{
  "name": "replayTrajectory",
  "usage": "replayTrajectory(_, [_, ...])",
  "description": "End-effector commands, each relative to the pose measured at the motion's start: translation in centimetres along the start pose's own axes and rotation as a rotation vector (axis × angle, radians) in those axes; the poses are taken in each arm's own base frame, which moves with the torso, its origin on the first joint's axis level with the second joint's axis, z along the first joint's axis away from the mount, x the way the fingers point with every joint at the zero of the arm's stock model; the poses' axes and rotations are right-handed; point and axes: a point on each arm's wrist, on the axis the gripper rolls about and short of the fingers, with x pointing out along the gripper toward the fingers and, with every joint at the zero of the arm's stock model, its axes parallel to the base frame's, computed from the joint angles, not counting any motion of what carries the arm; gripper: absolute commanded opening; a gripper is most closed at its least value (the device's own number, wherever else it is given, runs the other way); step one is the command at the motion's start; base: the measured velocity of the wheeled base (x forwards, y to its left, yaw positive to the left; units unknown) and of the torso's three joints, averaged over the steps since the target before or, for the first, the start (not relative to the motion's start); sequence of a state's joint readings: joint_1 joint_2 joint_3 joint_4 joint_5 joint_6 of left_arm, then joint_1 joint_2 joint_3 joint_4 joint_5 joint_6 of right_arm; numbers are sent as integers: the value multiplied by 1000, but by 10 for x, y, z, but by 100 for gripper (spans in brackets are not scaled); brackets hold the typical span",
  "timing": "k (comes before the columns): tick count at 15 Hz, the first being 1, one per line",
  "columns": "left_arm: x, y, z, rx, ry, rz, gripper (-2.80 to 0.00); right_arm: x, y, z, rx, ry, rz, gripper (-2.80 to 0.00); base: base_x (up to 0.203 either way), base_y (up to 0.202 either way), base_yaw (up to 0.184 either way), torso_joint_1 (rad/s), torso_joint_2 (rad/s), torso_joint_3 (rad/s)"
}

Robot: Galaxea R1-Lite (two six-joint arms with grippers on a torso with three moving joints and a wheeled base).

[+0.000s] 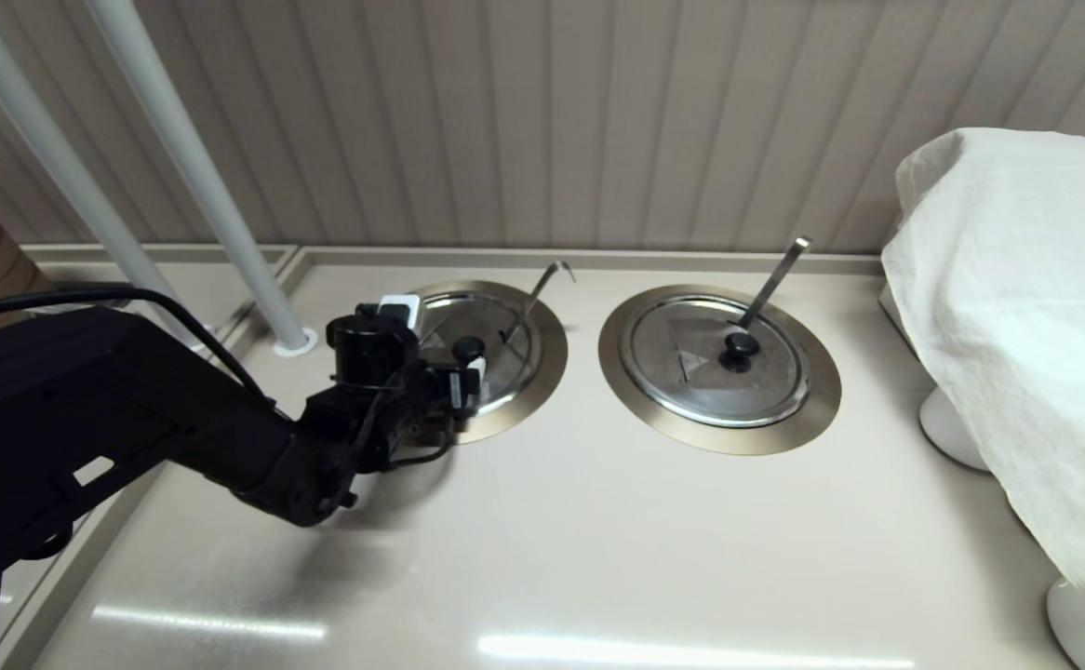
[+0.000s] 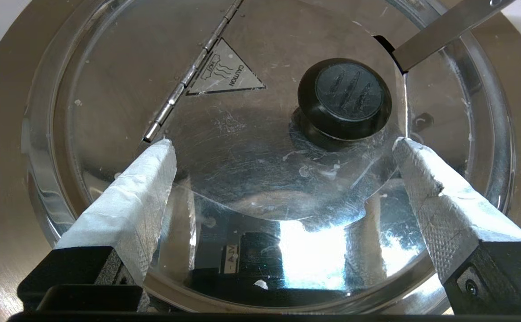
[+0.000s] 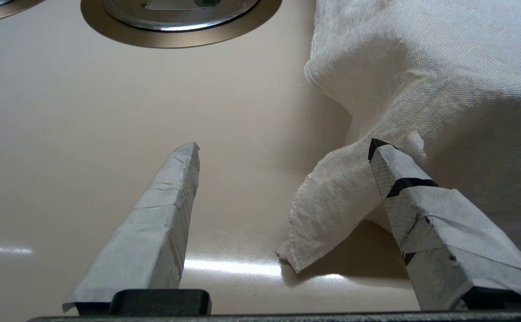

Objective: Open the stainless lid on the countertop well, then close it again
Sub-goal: Open the lid

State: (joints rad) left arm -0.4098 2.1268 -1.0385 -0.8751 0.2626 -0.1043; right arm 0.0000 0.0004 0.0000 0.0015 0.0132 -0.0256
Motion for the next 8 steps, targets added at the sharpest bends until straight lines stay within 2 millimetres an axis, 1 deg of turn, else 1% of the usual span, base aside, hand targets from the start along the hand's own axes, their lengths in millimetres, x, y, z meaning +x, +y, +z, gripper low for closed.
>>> replayTrajectory(1, [0,0,-1,0,0,0,0,0,0,0,-1,0,1,0,0,0,0,0,0,0])
replayTrajectory(3, [-1,0,1,-6,-6,1,0,0,0,0,-1,0,1,0,0,0,0,0,0,0])
replayTrajectory(8, [3,-1,-9,7,18,5,0,0,0,0,-1,0,1,0,0,0,0,0,0,0])
